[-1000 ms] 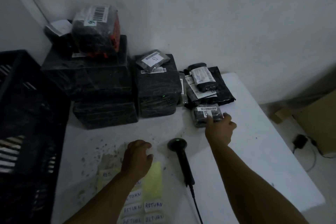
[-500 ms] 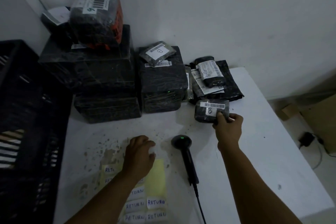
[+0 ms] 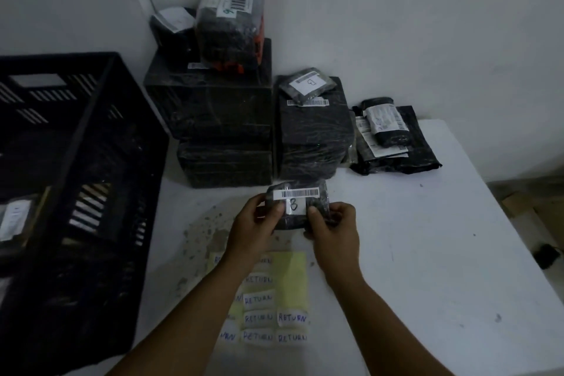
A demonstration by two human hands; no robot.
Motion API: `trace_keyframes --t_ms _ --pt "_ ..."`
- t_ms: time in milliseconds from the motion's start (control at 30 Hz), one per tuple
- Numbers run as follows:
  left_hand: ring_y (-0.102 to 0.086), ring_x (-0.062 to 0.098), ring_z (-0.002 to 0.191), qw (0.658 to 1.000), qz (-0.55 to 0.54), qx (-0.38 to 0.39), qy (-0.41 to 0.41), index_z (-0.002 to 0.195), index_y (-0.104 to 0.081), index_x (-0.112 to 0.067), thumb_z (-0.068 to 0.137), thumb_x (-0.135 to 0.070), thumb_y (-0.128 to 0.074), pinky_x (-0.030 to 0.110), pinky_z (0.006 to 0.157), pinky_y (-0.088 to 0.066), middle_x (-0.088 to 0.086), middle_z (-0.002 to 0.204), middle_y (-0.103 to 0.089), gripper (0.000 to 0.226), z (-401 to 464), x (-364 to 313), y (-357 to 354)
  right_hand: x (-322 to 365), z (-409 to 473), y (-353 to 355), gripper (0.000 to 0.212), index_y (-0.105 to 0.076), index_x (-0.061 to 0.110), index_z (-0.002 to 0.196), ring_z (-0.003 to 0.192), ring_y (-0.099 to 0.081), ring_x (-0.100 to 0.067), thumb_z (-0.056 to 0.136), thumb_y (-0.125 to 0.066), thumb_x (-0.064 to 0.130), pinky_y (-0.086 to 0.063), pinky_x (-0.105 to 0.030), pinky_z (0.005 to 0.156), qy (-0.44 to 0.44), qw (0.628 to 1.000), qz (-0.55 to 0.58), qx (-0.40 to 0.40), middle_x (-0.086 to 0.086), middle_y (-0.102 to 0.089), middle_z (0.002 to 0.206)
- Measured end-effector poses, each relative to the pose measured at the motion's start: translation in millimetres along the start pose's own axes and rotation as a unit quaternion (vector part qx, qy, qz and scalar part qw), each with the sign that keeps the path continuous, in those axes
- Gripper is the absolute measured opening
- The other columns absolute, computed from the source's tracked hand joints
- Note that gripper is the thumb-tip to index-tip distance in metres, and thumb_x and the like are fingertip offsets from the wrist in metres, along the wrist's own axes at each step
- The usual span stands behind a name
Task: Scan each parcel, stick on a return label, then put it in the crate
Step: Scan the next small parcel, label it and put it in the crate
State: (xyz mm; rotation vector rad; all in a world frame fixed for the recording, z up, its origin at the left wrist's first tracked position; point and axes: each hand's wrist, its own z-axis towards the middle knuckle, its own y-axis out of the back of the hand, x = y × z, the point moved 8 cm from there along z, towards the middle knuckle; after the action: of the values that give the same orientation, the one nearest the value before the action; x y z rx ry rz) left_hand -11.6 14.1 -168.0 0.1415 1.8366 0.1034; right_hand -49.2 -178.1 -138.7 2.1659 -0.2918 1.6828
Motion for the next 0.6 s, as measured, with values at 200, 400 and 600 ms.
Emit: trace_keyframes --t_ms 200,400,600 --pt "-0.066 0.015 0.102 0.993 0.045 -0.100 0.044 0.134 -0.049 -0.040 0.089 -0.045 -0.068 0.041 0.088 -0.057 -0.005 0.119 -0.067 0.049 -2 26 46 10 -7 3 0.048 -0.052 0.023 0.128 0.090 -0.062 -0.011 0.088 -0.072 0.040 -0.051 -0.024 0.074 0.098 0.977 -0.190 -0.010 0.002 -0.055 0.121" --pt "-0.061 0.005 0.090 0.988 0.075 -0.121 0.058 0.145 -0.039 -0.038 0.094 -0.034 -0.065 0.011 0.056 -0.046 -0.004 0.126 -0.061 0.057 9 36 65 -36 0 59 0.087 -0.042 0.022 0.142 0.126 -0.044 -0.040 0.073 -0.074 0.065 -0.043 -0.054 0.098 -0.009 0.917 -0.387 -0.101 -0.018 -0.047 0.136" --pt "-0.059 0.021 0.114 0.983 0.135 -0.111 0.049 0.151 -0.032 -0.034 0.096 -0.035 -0.062 0.032 0.087 -0.050 0.003 0.142 -0.055 0.062 17 40 70 -96 5 49 0.059 -0.060 0.016 0.121 0.086 -0.067 -0.020 0.086 -0.059 0.063 -0.054 -0.033 0.073 -0.171 0.920 -0.349 0.049 -0.002 -0.069 0.100"
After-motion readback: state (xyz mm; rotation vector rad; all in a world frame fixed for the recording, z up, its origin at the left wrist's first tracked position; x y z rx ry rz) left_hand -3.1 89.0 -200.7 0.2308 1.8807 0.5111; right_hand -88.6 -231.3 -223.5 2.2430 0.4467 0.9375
